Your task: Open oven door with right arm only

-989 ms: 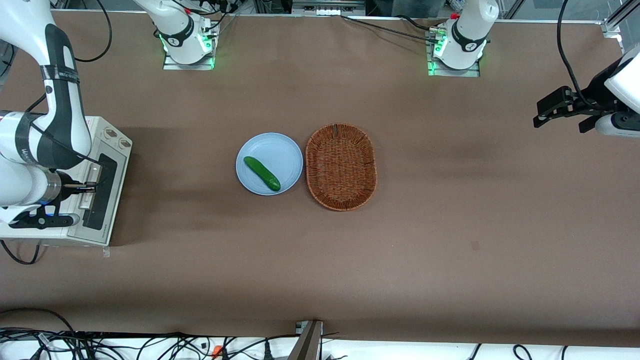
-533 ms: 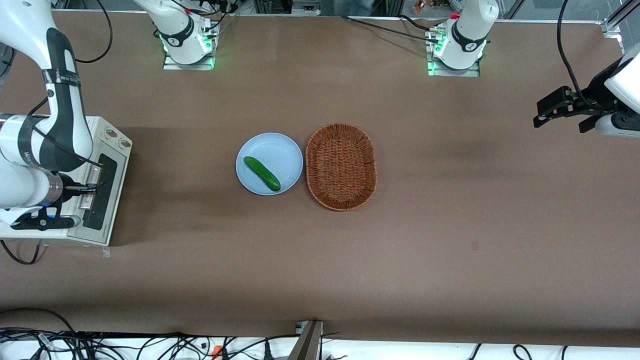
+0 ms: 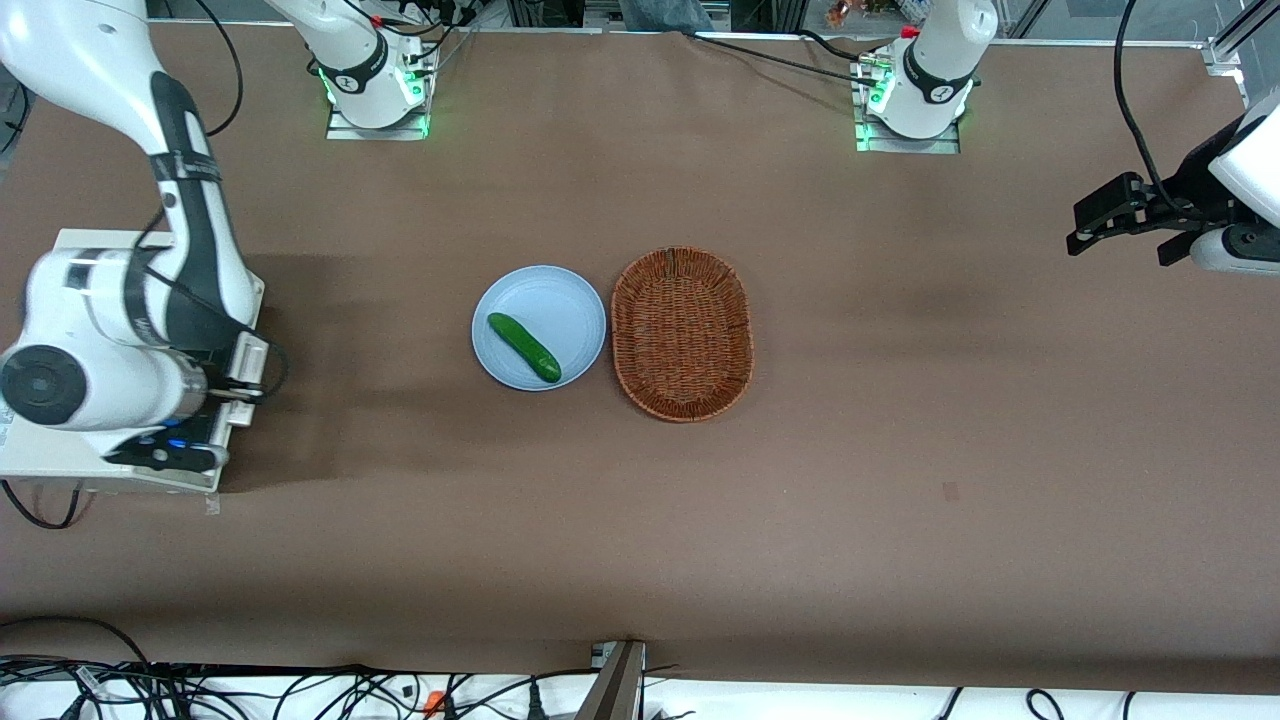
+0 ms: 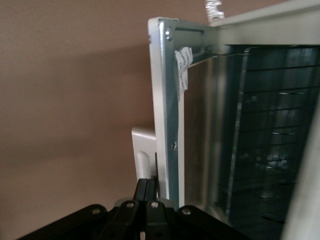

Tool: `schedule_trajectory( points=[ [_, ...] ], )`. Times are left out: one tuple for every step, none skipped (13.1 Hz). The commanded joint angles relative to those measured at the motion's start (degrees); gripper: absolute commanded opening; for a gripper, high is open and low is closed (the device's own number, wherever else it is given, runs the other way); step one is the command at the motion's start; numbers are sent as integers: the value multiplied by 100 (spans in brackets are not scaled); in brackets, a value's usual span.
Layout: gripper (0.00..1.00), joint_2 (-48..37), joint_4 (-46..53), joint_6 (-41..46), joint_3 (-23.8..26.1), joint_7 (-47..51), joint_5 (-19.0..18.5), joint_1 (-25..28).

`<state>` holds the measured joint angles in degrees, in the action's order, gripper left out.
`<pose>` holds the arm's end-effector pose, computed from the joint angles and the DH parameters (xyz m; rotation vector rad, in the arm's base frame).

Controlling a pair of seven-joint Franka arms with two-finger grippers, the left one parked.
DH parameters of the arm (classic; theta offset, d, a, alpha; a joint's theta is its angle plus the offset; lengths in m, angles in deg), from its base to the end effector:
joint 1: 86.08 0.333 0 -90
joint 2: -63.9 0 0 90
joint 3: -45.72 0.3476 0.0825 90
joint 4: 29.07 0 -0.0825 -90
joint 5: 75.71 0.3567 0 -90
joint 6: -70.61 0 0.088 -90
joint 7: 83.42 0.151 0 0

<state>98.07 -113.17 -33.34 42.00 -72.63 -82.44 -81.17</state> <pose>0.6652 0.0058 0.3119 2.9441 -0.1743 -0.3444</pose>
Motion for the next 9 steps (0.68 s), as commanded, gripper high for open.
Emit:
schedule_trajectory(
  points=[
    [0,336,61,-397,-67,606,101,211],
    [0,406,69,-458,-67,800,206,308],
    [0,468,69,-546,-67,941,321,387],
    [0,546,69,-582,-67,1029,452,432],
    [0,573,69,-678,-67,1048,662,484],
    [6,574,78,-687,-67,1048,839,537],
    [24,530,122,-635,-67,1039,884,546],
    [99,460,131,-617,-67,1013,893,555],
    [100,259,122,-600,-67,926,884,555]
  ],
)
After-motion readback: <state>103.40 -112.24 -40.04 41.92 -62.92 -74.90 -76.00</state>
